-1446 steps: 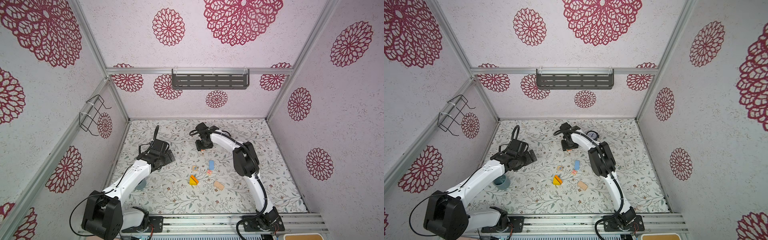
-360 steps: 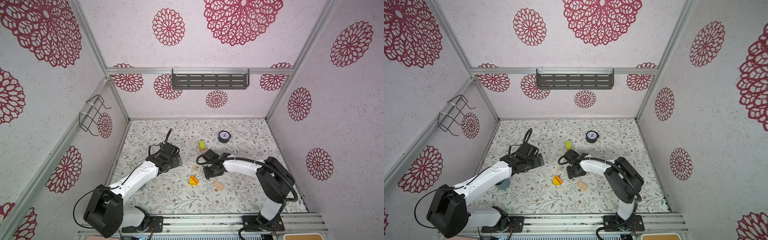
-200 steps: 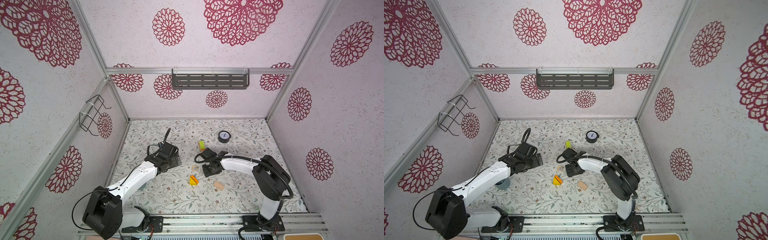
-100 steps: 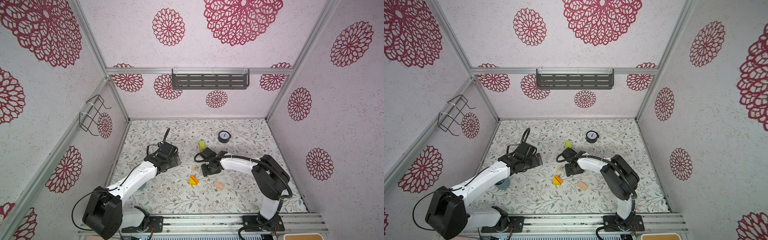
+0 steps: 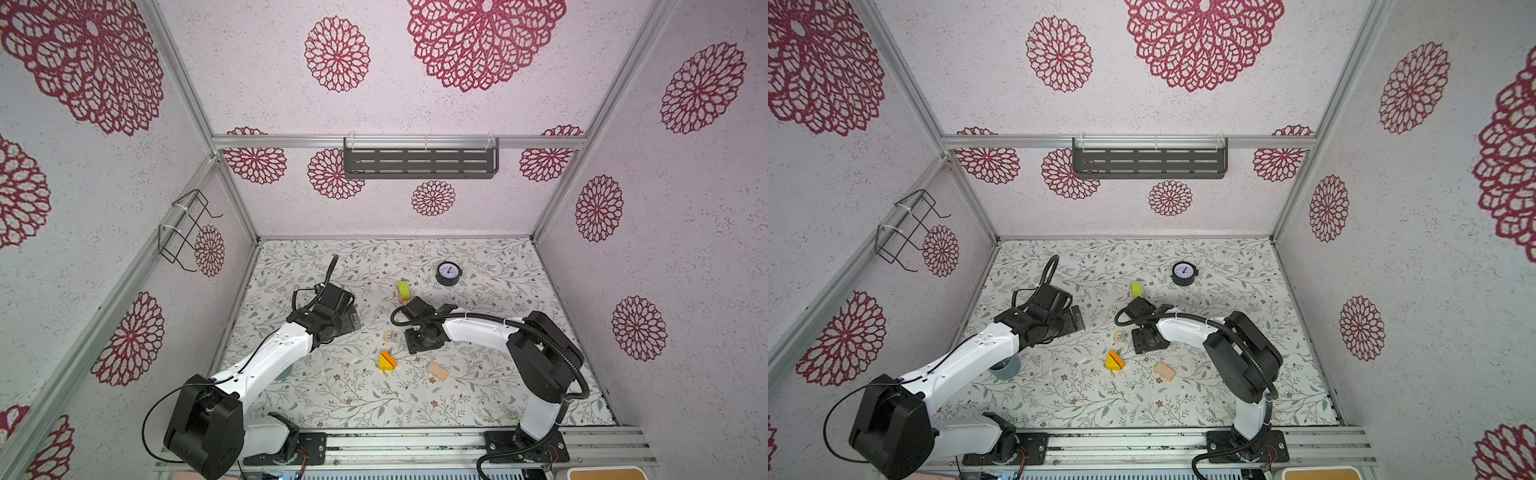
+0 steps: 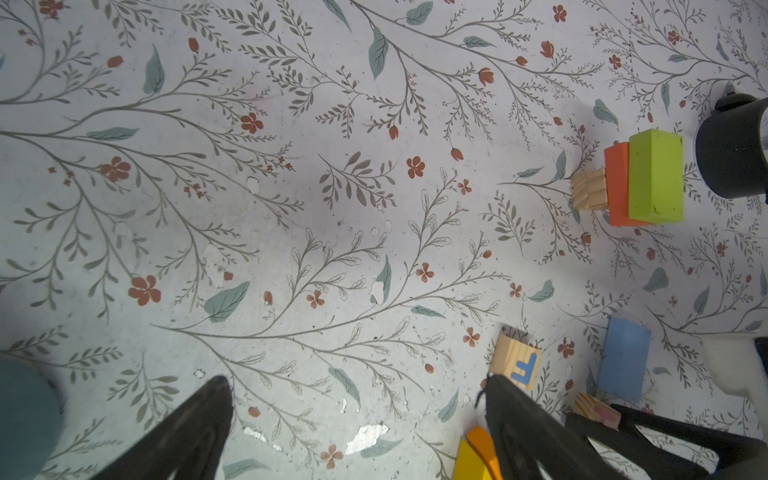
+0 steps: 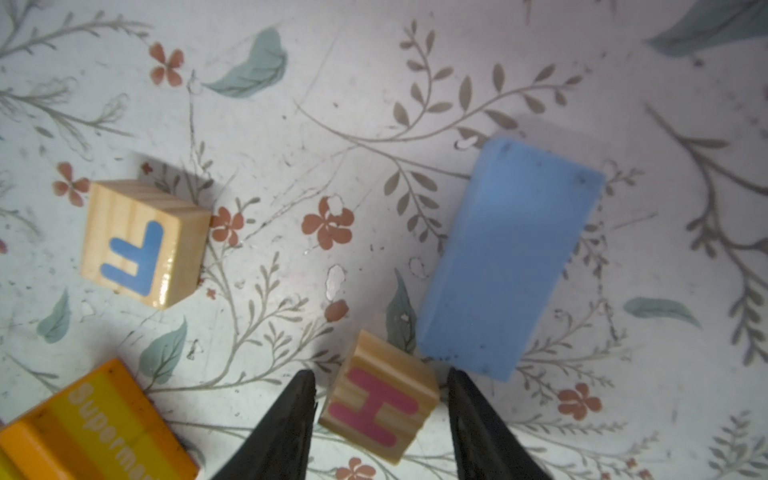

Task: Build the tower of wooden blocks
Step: 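Close the right gripper on the H letter cube, then lift and carry the H cube with the right gripper over the green block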

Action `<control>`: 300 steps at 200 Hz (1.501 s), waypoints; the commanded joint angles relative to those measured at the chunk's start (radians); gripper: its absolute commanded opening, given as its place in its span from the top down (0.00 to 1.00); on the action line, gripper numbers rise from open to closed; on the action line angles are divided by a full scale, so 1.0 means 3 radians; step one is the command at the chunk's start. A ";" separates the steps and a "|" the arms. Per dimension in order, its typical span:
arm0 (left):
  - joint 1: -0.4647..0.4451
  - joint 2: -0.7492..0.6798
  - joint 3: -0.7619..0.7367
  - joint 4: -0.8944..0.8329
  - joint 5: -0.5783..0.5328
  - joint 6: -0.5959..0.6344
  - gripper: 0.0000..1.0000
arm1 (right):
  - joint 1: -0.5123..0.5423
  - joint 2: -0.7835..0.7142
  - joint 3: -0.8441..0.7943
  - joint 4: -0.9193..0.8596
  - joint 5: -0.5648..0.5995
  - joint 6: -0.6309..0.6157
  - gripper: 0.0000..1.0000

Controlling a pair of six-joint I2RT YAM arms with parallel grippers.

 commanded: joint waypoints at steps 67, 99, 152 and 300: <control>0.0042 -0.0158 -0.0064 -0.0038 -0.0042 -0.0006 0.03 | 0.0055 0.0113 0.0233 -0.0074 -0.0061 0.0052 0.48; 0.0060 -0.0147 -0.0062 -0.0031 -0.0012 -0.0004 0.03 | 0.0071 0.0170 0.0348 -0.0145 -0.0042 0.0003 0.49; 0.0075 -0.0137 -0.0064 -0.0030 -0.0012 0.0007 0.03 | 0.0081 0.0138 0.0329 -0.0267 0.0097 -0.0060 0.52; 0.0074 -0.0136 -0.0049 -0.0042 0.0004 0.0001 0.03 | 0.0112 0.0042 0.0382 -0.0450 0.0054 -0.0144 0.70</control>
